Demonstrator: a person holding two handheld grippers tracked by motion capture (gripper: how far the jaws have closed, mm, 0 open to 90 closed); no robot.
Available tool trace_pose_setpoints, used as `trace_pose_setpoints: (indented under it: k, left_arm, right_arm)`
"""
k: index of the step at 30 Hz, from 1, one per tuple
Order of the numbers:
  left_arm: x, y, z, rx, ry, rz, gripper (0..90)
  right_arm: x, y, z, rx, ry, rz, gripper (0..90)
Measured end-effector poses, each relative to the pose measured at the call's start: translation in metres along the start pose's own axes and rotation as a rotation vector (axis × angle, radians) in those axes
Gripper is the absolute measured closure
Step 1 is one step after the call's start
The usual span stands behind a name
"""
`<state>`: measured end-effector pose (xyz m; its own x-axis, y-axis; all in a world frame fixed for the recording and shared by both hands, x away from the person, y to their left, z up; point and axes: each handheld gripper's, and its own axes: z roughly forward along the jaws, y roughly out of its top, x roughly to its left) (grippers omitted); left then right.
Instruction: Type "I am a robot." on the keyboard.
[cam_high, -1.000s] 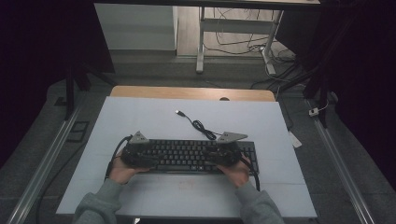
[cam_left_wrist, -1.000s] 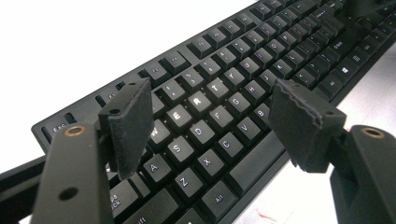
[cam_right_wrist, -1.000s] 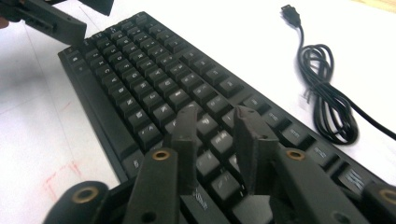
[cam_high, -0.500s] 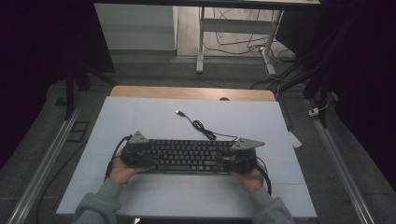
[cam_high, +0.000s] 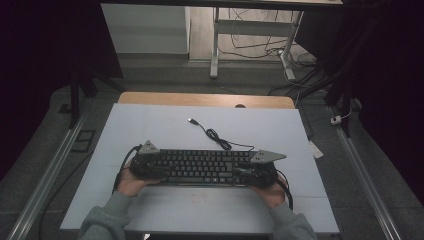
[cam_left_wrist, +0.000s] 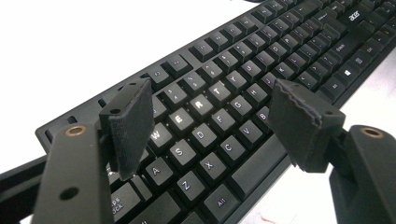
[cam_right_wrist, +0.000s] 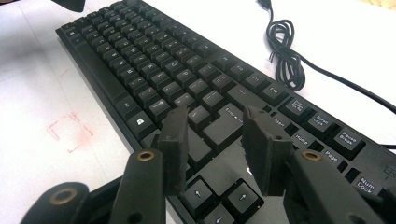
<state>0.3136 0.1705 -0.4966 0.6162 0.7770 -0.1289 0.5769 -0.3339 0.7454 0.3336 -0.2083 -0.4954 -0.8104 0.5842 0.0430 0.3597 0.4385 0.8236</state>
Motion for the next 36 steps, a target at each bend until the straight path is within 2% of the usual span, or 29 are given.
trace_pose_setpoints:
  k: [4, 9, 14, 17, 26, 31, 36]
  left_arm:
    - [0.001, 0.001, 0.003, -0.005, 0.008, -0.006, 32.3]
    - [0.001, 0.004, 0.01, -0.005, -0.002, -0.013, 34.6]
    - [0.002, 0.006, 0.013, -0.026, -0.013, -0.026, 42.0]
    - [0.003, 0.007, 0.017, -0.027, -0.018, -0.022, 50.8]
    - [0.0, 0.011, 0.03, -0.003, -0.036, 0.008, 88.3]
    - [-0.003, 0.012, 0.04, 0.038, -0.033, 0.032, 88.6]
    - [-0.006, 0.013, 0.047, 0.058, -0.025, 0.045, 88.6]
  right_arm:
    - [0.001, 0.001, 0.001, 0.003, -0.002, -0.003, 61.2]
    - [0.0, 0.0, 0.002, 0.009, 0.003, -0.009, 61.1]
    - [0.0, 0.0, 0.002, 0.009, -0.003, -0.006, 61.0]
    - [0.0, 0.0, 0.003, 0.009, -0.005, -0.007, 61.1]
    - [0.0, 0.0, 0.004, 0.007, 0.001, -0.007, 61.0]
    - [0.001, 0.0, 0.005, 0.012, -0.001, -0.009, 61.0]
    - [0.001, 0.0, 0.005, 0.021, -0.007, -0.012, 61.0]
